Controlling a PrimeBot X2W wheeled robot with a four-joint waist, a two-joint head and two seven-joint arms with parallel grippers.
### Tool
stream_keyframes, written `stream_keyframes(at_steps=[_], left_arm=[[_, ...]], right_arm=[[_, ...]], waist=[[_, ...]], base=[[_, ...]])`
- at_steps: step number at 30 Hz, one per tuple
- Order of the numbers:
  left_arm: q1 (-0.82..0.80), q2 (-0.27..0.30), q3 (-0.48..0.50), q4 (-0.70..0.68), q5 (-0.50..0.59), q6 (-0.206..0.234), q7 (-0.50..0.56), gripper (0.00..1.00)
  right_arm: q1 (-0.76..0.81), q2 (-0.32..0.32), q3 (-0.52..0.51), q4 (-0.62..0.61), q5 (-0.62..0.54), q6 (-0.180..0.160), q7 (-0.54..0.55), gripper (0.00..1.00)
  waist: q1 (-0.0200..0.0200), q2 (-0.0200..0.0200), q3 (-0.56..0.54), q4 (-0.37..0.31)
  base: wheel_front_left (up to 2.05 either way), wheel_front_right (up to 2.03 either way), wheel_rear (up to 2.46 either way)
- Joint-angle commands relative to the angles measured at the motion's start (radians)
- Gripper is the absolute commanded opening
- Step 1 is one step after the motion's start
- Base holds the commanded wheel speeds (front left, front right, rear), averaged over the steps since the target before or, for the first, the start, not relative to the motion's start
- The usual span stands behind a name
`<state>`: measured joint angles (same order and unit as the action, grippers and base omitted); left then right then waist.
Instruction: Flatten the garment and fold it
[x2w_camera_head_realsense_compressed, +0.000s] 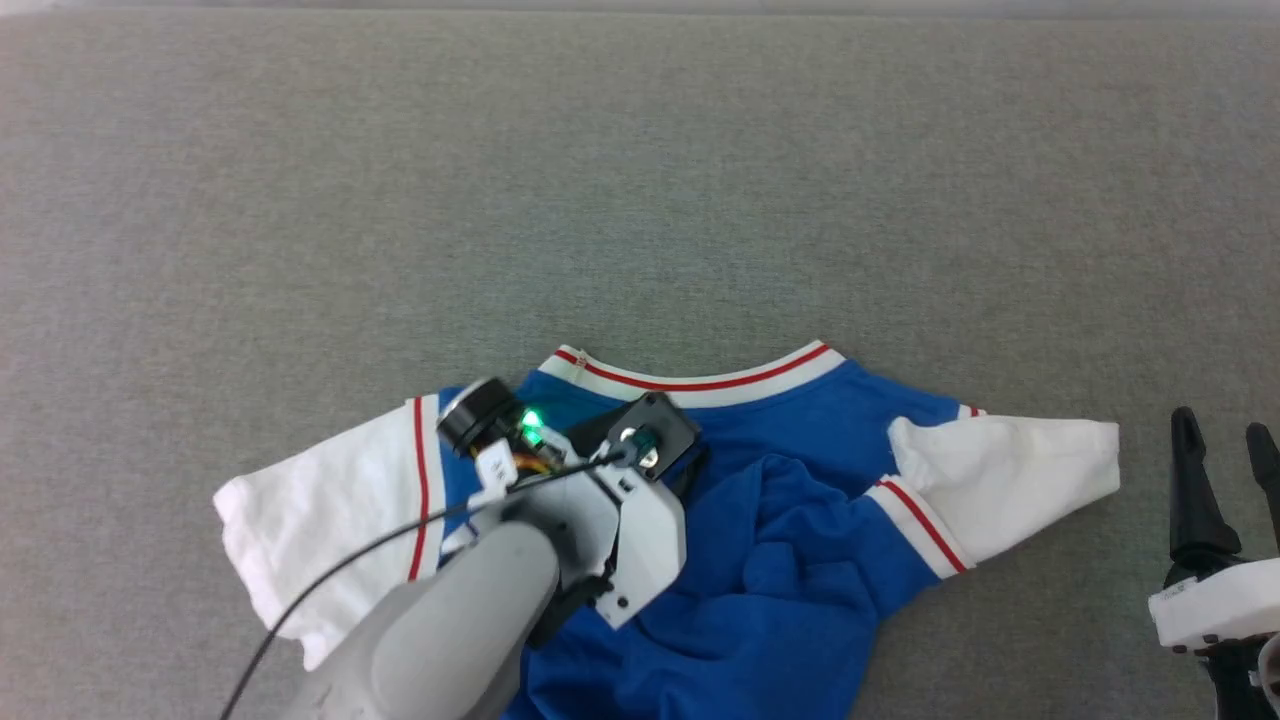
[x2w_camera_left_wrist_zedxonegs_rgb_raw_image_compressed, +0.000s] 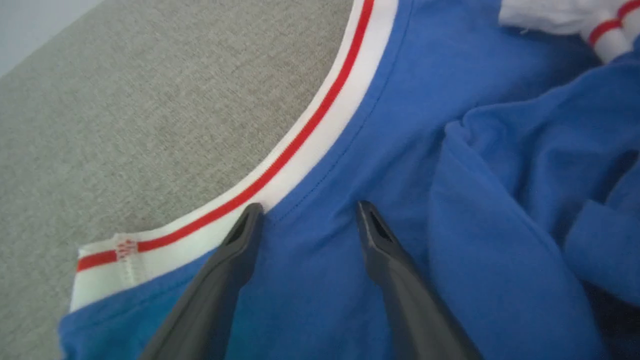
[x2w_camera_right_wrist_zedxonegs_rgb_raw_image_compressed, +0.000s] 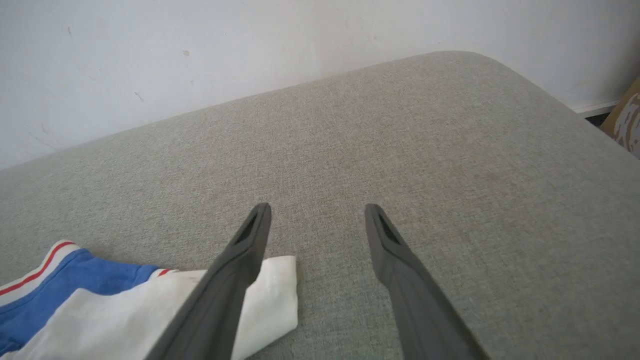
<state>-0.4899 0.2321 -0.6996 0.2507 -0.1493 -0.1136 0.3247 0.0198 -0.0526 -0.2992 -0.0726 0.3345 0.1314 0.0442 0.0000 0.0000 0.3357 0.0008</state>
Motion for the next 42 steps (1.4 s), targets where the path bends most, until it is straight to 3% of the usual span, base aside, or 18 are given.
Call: stream_keyframes(at_steps=[1, 2, 9, 20, 27, 28, 29, 30, 36, 42], left_arm=[[-0.028, 0.007, -0.036, 0.065, 0.013, -0.009, 0.015, 0.11], [-0.04, 0.01, -0.05, 0.089, 0.015, -0.011, 0.014, 0.0], [-0.111, -0.001, -0.073, 0.168, 0.005, -0.008, -0.047, 0.0], [-0.293, -0.03, 0.038, 0.237, 0.012, 0.114, -0.187, 0.0], [-0.366, -0.025, 0.068, 0.33, 0.004, 0.128, -0.229, 0.0], [-0.37, -0.026, 0.068, 0.349, 0.002, 0.127, -0.235, 0.37], [-0.37, -0.03, 0.069, 0.366, -0.002, 0.127, -0.241, 0.94], [-0.368, -0.035, 0.072, 0.381, -0.009, 0.128, -0.249, 1.0], [-0.336, -0.086, 0.111, 0.408, -0.075, 0.144, -0.35, 1.0], [-0.265, -0.108, 0.169, 0.268, -0.136, 0.182, -0.504, 1.0]], right_arm=[[-0.018, 0.002, 0.003, 0.003, 0.004, -0.001, 0.003, 1.0], [-0.02, 0.002, 0.003, 0.004, 0.006, -0.001, 0.002, 1.0], [-0.023, 0.002, -0.006, 0.008, 0.01, -0.001, -0.004, 1.0], [-0.04, 0.002, 0.013, 0.014, 0.016, -0.001, -0.014, 1.0], [-0.049, 0.002, 0.02, 0.026, 0.016, -0.001, -0.021, 1.0], [-0.049, 0.002, 0.021, 0.029, 0.018, -0.001, -0.022, 1.0], [-0.048, 0.002, 0.023, 0.032, 0.019, -0.001, -0.024, 1.0], [-0.048, 0.002, 0.024, 0.035, 0.02, -0.001, -0.026, 1.0], [-0.037, 0.002, 0.024, 0.049, 0.017, -0.001, -0.03, 1.0], [-0.024, 0.002, 0.024, 0.04, 0.005, -0.001, -0.015, 1.0]], waist=[[0.0, 0.0, 0.014, -0.018], [0.0, 0.0, 0.016, -0.022], [0.0, 0.0, 0.027, -0.037], [0.0, 0.0, 0.064, -0.072], [0.0, 0.0, 0.079, -0.102], [0.0, 0.0, 0.08, -0.105], [0.0, 0.0, 0.08, -0.108], [0.0, 0.0, 0.079, -0.109], [0.0, 0.0, 0.047, -0.086], [0.0, 0.0, -0.014, -0.046]], base=[[0.0, 0.0, 0.0], [0.0, 0.0, 0.0], [0.0, 0.0, 0.0], [0.0, 0.0, 0.0], [0.0, 0.0, 0.0], [0.0, 0.0, 0.0], [0.0, 0.0, 0.0], [0.0, 0.0, 0.0], [0.0, 0.0, 0.0], [0.0, 0.0, 0.0]])
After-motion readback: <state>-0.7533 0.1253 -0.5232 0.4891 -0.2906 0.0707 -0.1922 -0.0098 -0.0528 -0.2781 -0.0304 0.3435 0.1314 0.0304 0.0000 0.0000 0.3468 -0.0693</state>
